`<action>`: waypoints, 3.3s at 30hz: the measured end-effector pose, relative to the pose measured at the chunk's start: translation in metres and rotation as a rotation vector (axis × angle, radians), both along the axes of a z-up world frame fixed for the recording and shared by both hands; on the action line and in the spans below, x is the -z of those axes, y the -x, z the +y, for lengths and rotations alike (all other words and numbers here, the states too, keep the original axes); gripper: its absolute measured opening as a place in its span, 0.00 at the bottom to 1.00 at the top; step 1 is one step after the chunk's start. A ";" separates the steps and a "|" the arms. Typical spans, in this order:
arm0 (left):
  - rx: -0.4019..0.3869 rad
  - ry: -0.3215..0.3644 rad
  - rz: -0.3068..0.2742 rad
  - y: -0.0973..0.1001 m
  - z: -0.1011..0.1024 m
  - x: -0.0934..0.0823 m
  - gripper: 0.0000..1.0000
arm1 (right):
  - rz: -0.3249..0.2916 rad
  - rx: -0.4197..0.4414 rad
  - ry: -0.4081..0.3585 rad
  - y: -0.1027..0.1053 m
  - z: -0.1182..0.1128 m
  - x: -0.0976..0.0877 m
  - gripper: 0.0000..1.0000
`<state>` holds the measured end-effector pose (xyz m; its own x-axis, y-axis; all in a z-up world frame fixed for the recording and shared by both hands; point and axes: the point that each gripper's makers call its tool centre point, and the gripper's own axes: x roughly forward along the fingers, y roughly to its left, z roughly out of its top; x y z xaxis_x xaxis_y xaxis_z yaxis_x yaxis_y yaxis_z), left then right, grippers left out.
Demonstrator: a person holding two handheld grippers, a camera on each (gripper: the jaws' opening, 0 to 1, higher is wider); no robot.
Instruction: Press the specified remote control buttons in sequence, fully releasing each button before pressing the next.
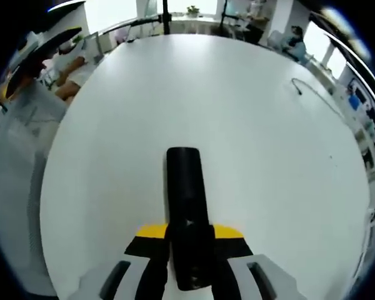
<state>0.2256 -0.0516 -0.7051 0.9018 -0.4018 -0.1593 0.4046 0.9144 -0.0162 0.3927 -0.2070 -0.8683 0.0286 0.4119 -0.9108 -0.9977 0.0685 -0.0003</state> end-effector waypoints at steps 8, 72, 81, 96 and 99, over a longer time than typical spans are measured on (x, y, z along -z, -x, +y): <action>0.001 0.007 0.001 0.000 0.000 0.000 0.94 | 0.039 0.134 -0.111 0.006 0.005 -0.003 0.32; 0.024 0.036 0.014 0.003 -0.002 0.000 0.93 | -0.273 0.771 -0.709 0.070 -0.054 -0.121 0.99; 0.023 0.051 0.002 0.004 -0.002 -0.004 0.93 | -0.294 0.773 -0.745 0.086 -0.058 -0.131 0.99; 0.034 0.059 0.003 0.005 -0.003 -0.004 0.92 | -0.308 0.872 -0.745 0.115 -0.084 -0.130 0.99; 0.034 0.068 -0.002 0.005 -0.003 -0.005 0.92 | -0.316 0.889 -0.748 0.117 -0.088 -0.131 0.99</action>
